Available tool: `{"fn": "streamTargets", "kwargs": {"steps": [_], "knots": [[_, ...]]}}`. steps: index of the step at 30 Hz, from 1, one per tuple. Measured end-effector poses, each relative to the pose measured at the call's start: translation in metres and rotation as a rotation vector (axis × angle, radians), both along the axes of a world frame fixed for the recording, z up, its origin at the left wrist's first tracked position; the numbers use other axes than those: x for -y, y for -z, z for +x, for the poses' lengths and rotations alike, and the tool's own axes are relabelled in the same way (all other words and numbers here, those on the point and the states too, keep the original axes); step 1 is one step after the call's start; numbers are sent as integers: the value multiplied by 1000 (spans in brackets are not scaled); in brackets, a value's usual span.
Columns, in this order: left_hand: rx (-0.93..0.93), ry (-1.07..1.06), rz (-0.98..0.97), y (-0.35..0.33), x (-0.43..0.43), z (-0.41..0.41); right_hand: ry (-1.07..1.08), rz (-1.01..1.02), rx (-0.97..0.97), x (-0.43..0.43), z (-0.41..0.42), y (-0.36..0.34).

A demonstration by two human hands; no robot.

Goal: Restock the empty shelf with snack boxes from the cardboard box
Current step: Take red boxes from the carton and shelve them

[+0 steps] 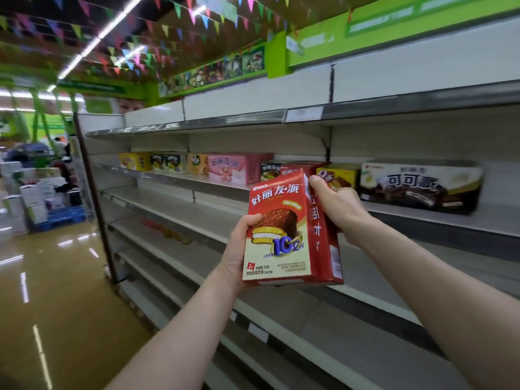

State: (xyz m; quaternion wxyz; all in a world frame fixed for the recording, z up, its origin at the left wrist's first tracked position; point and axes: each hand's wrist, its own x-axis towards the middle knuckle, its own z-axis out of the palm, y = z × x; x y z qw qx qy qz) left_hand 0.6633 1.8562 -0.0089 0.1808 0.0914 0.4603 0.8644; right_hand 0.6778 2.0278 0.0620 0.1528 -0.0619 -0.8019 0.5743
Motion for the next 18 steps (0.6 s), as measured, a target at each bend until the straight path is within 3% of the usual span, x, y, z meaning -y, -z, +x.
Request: {"fn": "streamTargets", "kwargs": {"steps": [9,18], "knots": [[-29,-1,200,-13,-63,-35,-138,16,230,-56,25,-10],[-83,95,201,-36,-81,-66,97,33,131,-94,49,-21]]}}
